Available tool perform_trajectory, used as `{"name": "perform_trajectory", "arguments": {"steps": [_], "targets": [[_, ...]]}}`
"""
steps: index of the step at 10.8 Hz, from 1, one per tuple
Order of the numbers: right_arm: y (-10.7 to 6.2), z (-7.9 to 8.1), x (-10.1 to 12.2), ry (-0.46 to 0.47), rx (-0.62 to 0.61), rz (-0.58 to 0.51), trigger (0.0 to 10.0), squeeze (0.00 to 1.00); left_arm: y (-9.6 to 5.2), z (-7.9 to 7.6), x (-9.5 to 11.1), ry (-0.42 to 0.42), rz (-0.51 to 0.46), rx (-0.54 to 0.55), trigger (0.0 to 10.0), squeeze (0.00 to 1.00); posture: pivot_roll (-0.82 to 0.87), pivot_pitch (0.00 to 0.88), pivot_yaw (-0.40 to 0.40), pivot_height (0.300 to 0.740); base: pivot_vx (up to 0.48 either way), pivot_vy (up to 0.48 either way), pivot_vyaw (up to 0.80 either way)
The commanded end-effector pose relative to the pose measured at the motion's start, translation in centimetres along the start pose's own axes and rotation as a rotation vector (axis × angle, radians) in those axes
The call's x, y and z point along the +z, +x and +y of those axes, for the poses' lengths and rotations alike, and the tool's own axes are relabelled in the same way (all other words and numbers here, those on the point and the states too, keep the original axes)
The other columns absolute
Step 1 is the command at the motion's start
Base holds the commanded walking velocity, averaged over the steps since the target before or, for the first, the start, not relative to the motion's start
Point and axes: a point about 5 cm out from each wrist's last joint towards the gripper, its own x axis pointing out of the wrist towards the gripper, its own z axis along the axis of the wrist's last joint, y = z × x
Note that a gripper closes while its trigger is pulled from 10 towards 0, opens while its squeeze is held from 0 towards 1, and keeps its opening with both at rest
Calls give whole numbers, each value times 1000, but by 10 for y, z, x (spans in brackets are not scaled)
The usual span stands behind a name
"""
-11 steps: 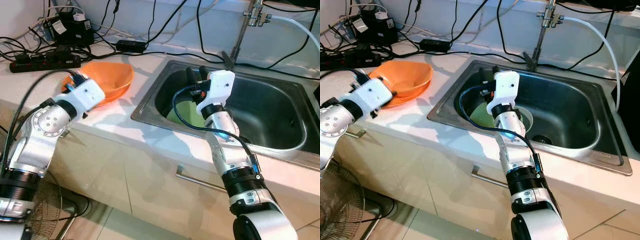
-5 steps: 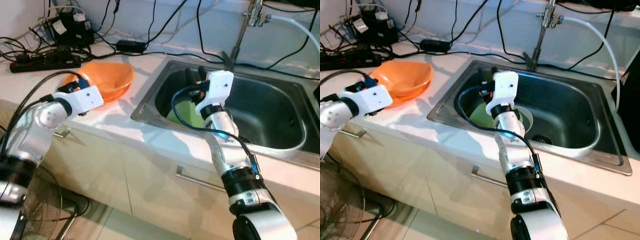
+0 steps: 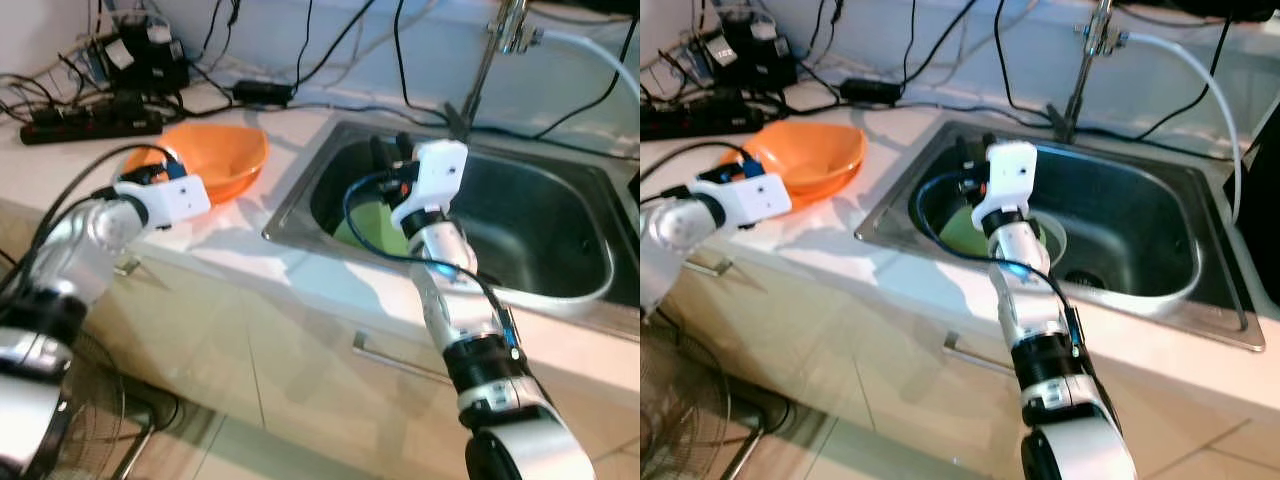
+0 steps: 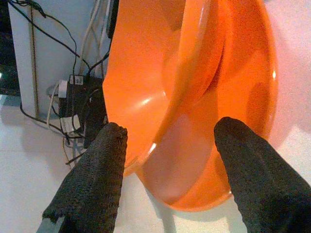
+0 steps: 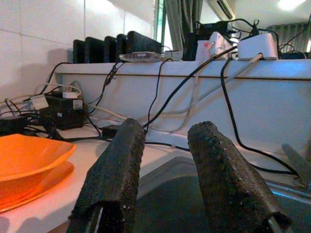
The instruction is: Kitchen organization
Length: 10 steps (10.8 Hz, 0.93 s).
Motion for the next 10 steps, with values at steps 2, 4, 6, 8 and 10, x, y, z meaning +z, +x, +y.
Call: {"name": "perform_trajectory", "arguments": {"steps": [2,4,6,8,10], "targets": [[4,-1,4,-6,1,-9,10000,0,6,5,7,34,-7,15,10000,0,205,0,11,740,0,0,0],[4,-1,5,-9,-2,-14,10000,0,14,2,12,40,-8,19,10000,0,193,0,21,740,0,0,0],[4,-1,5,-9,-4,-19,10000,0,19,0,16,51,-3,30,10000,0,186,0,28,740,0,0,0],[4,-2,6,-11,-9,-21,10000,0,21,0,16,60,7,36,6706,0,181,0,32,740,0,0,0],[4,-2,5,-14,-13,-20,10000,0,22,1,16,62,10,52,0,0,180,0,33,740,0,0,0]]}}
